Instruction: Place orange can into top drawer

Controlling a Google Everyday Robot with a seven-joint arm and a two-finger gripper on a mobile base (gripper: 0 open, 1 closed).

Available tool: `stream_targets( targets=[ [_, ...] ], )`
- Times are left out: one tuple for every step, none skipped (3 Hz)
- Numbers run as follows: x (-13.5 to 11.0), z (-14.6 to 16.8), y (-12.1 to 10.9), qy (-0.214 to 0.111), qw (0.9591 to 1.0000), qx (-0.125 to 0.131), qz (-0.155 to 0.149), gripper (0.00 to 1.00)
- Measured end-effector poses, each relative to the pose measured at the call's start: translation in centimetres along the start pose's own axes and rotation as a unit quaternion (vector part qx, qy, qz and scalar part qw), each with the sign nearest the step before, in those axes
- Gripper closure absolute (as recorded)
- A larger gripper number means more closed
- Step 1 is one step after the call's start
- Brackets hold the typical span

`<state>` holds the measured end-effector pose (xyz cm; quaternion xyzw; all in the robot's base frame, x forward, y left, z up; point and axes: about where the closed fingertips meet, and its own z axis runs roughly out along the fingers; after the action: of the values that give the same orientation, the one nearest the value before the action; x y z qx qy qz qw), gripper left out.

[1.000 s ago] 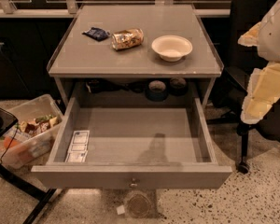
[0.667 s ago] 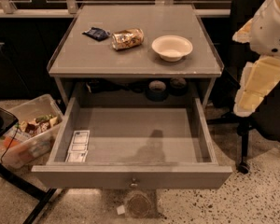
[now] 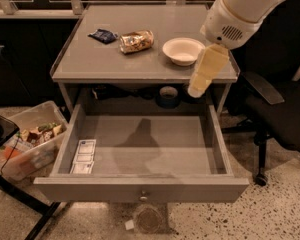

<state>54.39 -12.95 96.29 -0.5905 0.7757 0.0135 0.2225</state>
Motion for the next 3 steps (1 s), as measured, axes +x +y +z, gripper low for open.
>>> stream_targets(
  targets=[
    [-4.8,4.2,-3.8,-0.042,0.9985,0.018,0.030,0.00],
    [-7.9,7.2,-8.4,-0.064,0.9916,0.036,0.106,0.00],
    [-7.9,7.2,-8.4,-0.064,0.9916,0.036,0.107,0.00]
  ],
)
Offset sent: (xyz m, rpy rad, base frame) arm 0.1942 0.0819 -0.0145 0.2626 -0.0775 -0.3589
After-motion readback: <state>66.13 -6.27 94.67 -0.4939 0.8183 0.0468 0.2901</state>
